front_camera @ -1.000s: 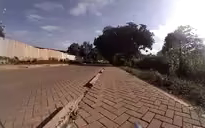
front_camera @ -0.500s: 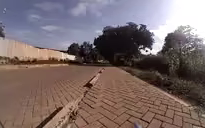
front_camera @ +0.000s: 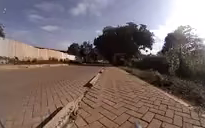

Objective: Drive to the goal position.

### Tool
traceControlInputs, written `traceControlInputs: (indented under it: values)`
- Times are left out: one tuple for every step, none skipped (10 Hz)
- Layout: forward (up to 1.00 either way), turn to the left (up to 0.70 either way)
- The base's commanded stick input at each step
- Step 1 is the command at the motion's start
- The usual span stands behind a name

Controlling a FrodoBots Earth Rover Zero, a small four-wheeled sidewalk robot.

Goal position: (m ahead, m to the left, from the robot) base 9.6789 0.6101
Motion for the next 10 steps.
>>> traceControlInputs:
  values:
    - [0.7, -0.34]
    - [0.7, -0.34]
    - [0.7, -0.21]
    - [0.7, -0.04]
    - [0.7, 0.0]
    - [0.7, 0.0]
    - [0.7, 0.0]
    - [0.7, 0.0]
    - [0.7, 0.0]
    - [0.7, 0.0]
